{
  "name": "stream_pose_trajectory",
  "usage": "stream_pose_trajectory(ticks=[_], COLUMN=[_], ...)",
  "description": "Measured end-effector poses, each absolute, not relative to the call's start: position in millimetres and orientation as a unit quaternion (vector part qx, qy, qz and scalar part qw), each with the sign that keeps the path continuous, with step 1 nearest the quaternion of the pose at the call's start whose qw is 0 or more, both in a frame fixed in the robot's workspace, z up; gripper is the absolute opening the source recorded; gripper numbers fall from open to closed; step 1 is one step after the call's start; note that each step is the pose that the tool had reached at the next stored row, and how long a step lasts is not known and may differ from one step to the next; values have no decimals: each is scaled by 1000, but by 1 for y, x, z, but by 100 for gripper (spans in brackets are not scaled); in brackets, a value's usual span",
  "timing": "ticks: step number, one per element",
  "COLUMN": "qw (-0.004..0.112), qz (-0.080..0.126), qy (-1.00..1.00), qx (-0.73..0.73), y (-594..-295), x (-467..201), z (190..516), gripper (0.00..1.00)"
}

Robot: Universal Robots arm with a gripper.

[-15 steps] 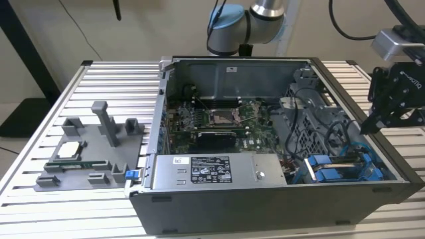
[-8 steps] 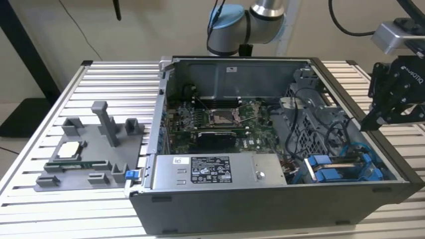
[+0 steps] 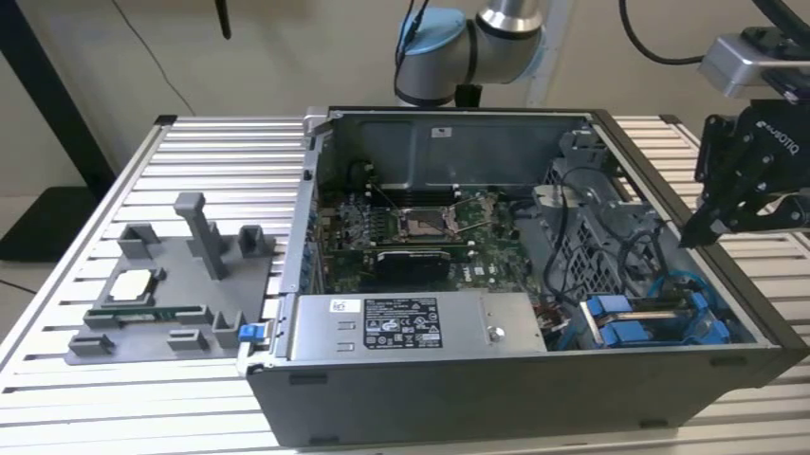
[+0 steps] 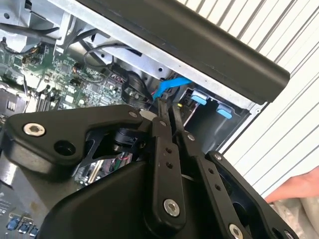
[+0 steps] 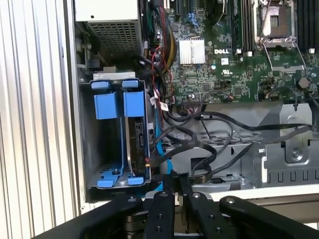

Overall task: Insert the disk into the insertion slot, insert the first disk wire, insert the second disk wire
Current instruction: 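Insert the second disk wire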

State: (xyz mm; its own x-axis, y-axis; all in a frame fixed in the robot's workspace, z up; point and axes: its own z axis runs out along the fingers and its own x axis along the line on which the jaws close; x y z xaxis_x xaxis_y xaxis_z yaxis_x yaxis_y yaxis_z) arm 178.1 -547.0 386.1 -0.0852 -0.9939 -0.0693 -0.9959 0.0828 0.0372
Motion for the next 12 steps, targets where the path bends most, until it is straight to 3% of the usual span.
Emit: stream_pose_trajectory(ticks=[12], qw=[14], qz=[38], qy=[736], qx=[-676], y=[-550], x=[162], z=[388], gripper=[0])
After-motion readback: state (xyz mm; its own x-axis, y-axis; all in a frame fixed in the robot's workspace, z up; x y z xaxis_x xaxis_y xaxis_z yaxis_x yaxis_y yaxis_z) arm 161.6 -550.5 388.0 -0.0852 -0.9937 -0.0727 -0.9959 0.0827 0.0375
